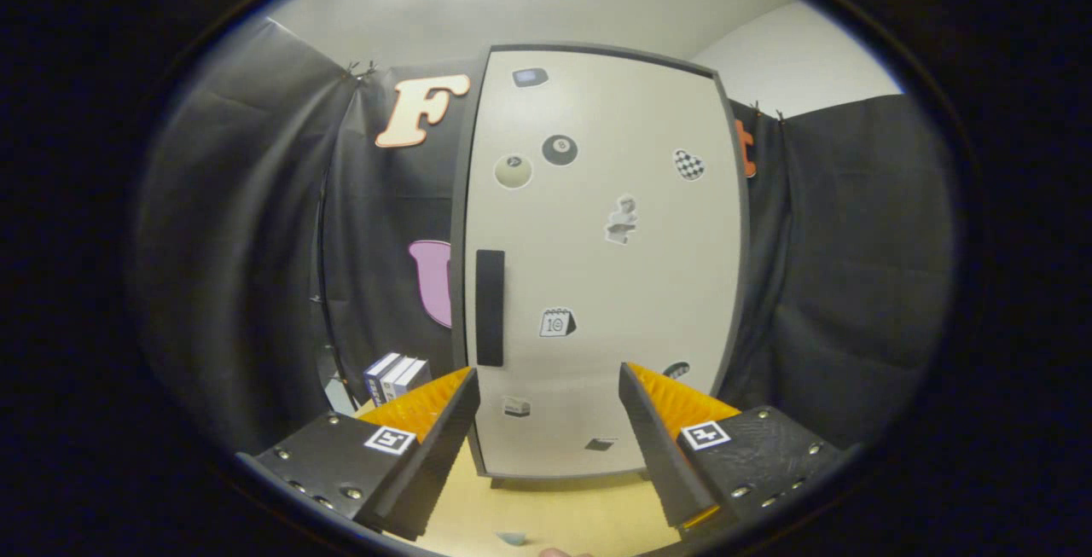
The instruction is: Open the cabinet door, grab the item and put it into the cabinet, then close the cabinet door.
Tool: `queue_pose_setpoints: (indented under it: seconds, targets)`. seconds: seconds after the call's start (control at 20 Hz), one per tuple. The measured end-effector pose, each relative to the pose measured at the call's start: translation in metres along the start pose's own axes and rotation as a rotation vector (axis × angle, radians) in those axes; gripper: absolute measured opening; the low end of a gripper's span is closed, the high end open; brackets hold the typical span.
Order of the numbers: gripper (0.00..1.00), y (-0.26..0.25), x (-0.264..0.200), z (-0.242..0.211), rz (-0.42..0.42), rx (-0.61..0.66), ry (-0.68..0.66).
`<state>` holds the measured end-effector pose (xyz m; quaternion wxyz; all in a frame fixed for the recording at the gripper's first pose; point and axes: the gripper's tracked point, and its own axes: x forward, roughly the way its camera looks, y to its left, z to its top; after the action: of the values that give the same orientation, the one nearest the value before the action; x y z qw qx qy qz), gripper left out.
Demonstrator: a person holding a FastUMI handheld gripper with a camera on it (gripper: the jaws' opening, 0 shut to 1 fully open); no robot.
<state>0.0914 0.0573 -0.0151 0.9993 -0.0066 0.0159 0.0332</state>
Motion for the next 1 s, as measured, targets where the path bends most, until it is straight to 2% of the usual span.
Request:
queue_pose_setpoints:
  seconds: [0.35,0.75,0.85,1.0]
  targets:
    - [0.97,0.034,0.074,0.004,0.047,0.033,-0.003]
    - [0.97,0.058,0.130,0.003,0.076,0.069,0.016]
    - [0.81,0.058,0.137,0.000,0.073,0.065,0.025]
    - [0.49,0.059,0.140,0.002,0.075,0.078,0.025]
